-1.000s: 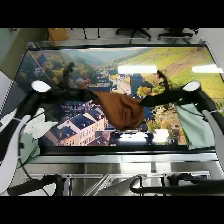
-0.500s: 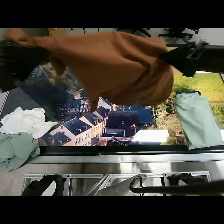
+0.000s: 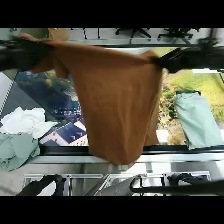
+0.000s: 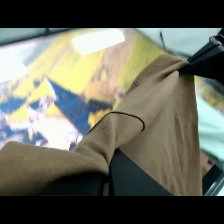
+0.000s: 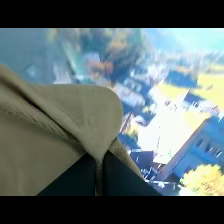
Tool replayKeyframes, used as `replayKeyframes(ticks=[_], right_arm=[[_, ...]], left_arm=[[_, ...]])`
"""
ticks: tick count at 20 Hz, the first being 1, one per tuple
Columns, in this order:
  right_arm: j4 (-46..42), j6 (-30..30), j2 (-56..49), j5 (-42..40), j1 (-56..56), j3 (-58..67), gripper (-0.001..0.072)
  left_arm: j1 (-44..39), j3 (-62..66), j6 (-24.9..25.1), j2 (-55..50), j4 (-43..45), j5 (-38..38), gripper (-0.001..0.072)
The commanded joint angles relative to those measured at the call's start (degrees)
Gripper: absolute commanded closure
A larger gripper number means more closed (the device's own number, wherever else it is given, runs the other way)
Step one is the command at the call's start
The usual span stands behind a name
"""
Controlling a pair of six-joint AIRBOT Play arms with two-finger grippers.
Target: Fold the shirts.
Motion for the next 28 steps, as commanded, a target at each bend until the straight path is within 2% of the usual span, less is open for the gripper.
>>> replayKeyframes(ticks=[1, 3, 6, 7, 8, 9, 12, 14, 16, 20, 24, 26, 28], right_arm=[[0.11, -0.59, -15.69, -3.28, 3.80, -0.04, 0.0692], [0.13, -0.61, -24.55, -8.59, 5.40, -0.04, 0.0692], [0.76, -0.57, -33.88, -13.70, 6.54, -0.02, 0.0692], [1.27, -0.57, -35.45, -13.35, 6.54, 0.00, 0.0674], [1.81, -0.57, -36.15, -12.13, 6.43, 0.00, 0.0507], [1.66, -0.57, -36.00, -10.60, 6.08, 0.09, 0.0408], [1.57, -0.50, -34.12, -4.22, 2.16, 1.92, 0.0402], [1.60, 2.29, -33.40, -3.06, -2.58, 3.28, 0.0180], [1.68, 3.56, -33.62, -3.39, -7.39, 3.96, 0.0183], [3.02, 3.50, -37.03, -2.27, -12.85, 3.96, 0.0183], [11.89, -0.61, -40.76, 2.49, -11.85, 3.96, 0.0183], [12.81, -3.52, -41.22, 4.61, -10.01, 3.93, 0.0183], [12.81, -6.56, -41.20, 5.01, -8.11, 3.93, 0.0183]], left_arm=[[-5.49, 0.15, -0.07, -15.23, 8.92, 1.42, 0.0696], [-6.47, 0.17, -0.13, -23.65, 9.64, 6.38, 0.0696], [-6.36, 0.20, -2.97, -31.93, 9.49, 13.51, 0.0682], [-5.86, 0.81, -3.37, -33.46, 9.60, 13.57, 0.0477], [-5.29, 2.10, -4.15, -34.58, 9.60, 11.96, 0.0189], [-4.61, 3.67, -5.68, -34.99, 9.68, 9.01, 0.0059], [-1.11, 7.58, -10.88, -33.92, 9.79, -5.29, 0.0056], [0.92, 3.87, -15.37, -30.51, 9.77, -12.22, 0.0056], [1.84, -6.36, -17.18, -24.83, 9.79, -14.84, 0.0056], [0.66, -34.95, -16.81, -10.71, 10.29, -10.10, 0.0055], [-0.96, -60.43, -16.61, -0.28, 10.25, -3.28, 0.0055], [-2.60, -70.60, -17.09, 3.96, 10.19, 2.23, 0.0056], [-5.38, -79.19, -19.74, 7.93, 9.73, 10.12, 0.0055]])
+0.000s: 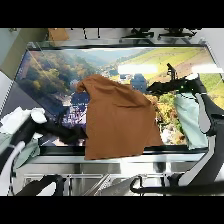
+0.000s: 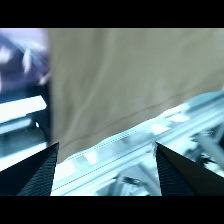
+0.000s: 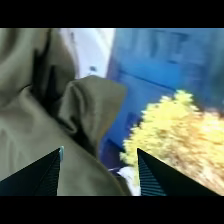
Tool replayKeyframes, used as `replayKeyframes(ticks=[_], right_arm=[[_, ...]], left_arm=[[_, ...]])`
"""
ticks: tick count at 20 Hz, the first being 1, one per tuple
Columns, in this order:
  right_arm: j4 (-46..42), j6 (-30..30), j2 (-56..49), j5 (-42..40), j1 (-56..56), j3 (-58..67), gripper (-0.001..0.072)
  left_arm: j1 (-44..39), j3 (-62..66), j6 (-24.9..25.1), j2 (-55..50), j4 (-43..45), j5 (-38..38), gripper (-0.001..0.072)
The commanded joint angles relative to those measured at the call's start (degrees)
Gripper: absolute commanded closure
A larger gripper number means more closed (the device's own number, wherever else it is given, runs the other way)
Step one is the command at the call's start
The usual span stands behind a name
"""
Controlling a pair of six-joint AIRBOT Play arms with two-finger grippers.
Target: Fold the shirts.
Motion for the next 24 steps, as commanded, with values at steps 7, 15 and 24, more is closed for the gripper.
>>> replayKeyframes(ticks=[7, 15, 24], right_arm=[[2.14, -6.32, -1.05, 2.54, 6.23, 0.04, 0.0190], [2.10, -6.29, -1.38, 4.28, 5.27, 0.04, 0.0693], [1.14, -3.48, 17.64, 2.19, 8.39, -31.19, 0.0693]], left_arm=[[-13.40, -22.69, -4.26, 10.64, -9.51, 31.08, 0.0056], [-10.14, -3.43, 3.32, -6.27, -8.59, 29.55, 0.0695], [11.98, 47.71, 5.09, -26.27, 2.51, 21.92, 0.0696]])
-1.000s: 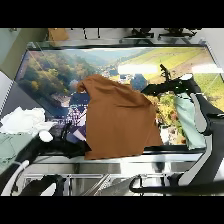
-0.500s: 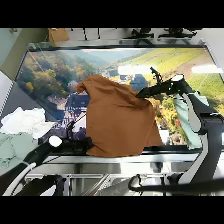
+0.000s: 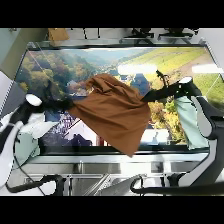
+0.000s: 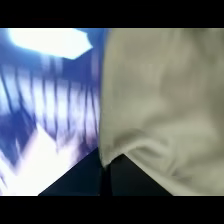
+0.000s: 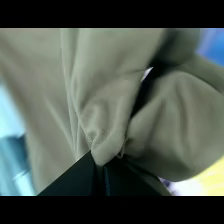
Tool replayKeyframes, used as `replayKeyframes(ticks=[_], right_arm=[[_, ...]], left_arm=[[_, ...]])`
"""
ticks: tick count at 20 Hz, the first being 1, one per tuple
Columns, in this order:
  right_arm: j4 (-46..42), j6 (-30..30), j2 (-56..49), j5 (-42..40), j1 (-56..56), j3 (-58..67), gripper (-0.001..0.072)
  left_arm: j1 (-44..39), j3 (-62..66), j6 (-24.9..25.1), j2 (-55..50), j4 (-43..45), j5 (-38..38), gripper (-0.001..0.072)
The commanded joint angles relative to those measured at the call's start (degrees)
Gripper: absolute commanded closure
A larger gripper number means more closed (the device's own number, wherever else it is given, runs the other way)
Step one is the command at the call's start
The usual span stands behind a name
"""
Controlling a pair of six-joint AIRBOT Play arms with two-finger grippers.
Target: Fold the shirts.
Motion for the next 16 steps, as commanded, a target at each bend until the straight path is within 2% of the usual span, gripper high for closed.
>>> replayKeyframes(ticks=[1, 4, 6, 7, 8, 9, 10, 11, 12, 13, 15, 16], right_arm=[[0.00, 0.61, 12.83, -12.17, 7.04, -22.43, 0.0694], [5.09, 6.67, 21.84, -36.35, 17.97, -38.53, 0.0692], [9.88, 5.99, 23.32, -46.03, 23.06, -41.38, 0.0681], [10.19, 5.60, 23.32, -47.54, 24.06, -41.07, 0.0595], [10.29, 5.64, 23.32, -47.15, 24.11, -40.33, 0.0427], [10.25, 5.62, 23.63, -44.85, 23.21, -39.15, 0.0371], [10.21, 5.60, 24.28, -41.07, 21.51, -37.90, 0.0367], [10.21, 5.62, 25.42, -35.95, 18.88, -36.46, 0.0367], [10.21, 5.62, 26.80, -31.04, 15.93, -35.17, 0.0367], [9.60, 5.62, 28.41, -26.69, 12.61, -34.05, 0.0363], [6.14, 5.66, 31.89, -20.61, 4.90, -33.09, 0.0151], [4.52, 5.68, 33.03, -19.08, 1.46, -33.09, 0.0132]], left_arm=[[3.28, 22.14, 1.68, -11.19, 1.40, -1.51, 0.0696], [0.66, 35.08, 1.66, -21.79, 1.40, -4.02, 0.0692], [-0.74, 41.35, 0.87, -27.08, 1.38, -6.75, 0.0688], [-0.96, 43.74, -0.11, -28.63, 1.40, -8.85, 0.0602], [-0.92, 45.79, -0.90, -29.46, 1.40, -11.85, 0.0208], [-0.48, 48.09, -3.15, -29.99, 1.46, -15.96, 0.0001], [0.42, 50.34, -5.46, -29.99, 1.49, -21.14, 0.0076], [1.46, 52.61, -6.51, -29.92, 1.46, -26.56, 0.0186], [2.99, 54.36, -7.91, -29.59, 1.44, -31.78, 0.0247], [4.44, 54.36, -9.49, -28.48, 1.44, -35.43, 0.0247], [6.82, 48.48, -9.68, -23.23, 1.60, -38.56, 0.0247], [7.72, 43.76, -9.51, -19.85, 2.38, -39.10, 0.0247]])
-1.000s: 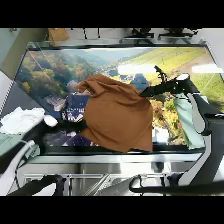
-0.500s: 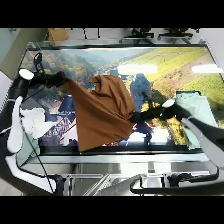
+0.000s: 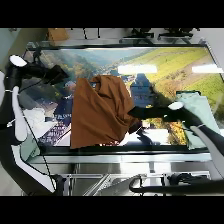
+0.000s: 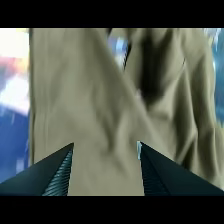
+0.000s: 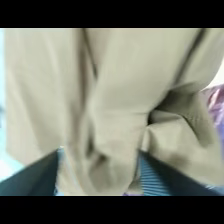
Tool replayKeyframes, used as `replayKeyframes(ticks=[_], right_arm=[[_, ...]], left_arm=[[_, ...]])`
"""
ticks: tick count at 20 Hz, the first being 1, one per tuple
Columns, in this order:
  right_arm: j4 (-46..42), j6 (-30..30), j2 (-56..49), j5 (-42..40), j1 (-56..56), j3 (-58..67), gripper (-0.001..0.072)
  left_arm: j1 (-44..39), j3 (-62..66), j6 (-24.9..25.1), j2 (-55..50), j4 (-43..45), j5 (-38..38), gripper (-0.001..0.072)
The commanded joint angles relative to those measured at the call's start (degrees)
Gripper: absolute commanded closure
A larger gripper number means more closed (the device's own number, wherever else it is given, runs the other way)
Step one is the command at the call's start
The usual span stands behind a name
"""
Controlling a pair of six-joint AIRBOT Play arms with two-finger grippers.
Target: Fold the shirts.
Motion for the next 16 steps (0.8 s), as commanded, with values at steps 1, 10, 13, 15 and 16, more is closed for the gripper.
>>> replayKeyframes(ticks=[1, 10, 13, 15, 16], right_arm=[[-5.14, 0.09, 4.20, 9.20, -11.32, 1.14, 0.0132], [-8.33, -4.31, -6.40, 10.14, -11.89, 1.03, 0.0288], [-8.26, -5.42, -10.93, 9.33, -7.02, 1.03, 0.0288], [-7.80, -5.44, -13.29, 6.58, -4.24, 1.05, 0.0288], [-7.43, -5.64, -14.10, 5.03, -3.15, 1.07, 0.0288]], left_arm=[[3.23, -10.25, -1.53, 8.63, 2.14, -8.26, 0.0247], [-2.05, -70.79, 0.85, 35.78, 12.79, 6.12, 0.0028], [-5.33, -81.24, 3.80, 38.23, 5.51, 14.23, 0.0029], [-7.98, -85.26, 4.94, 38.14, 1.81, 19.67, 0.0028], [-9.25, -86.60, 4.96, 38.14, 1.07, 22.51, 0.0029]])
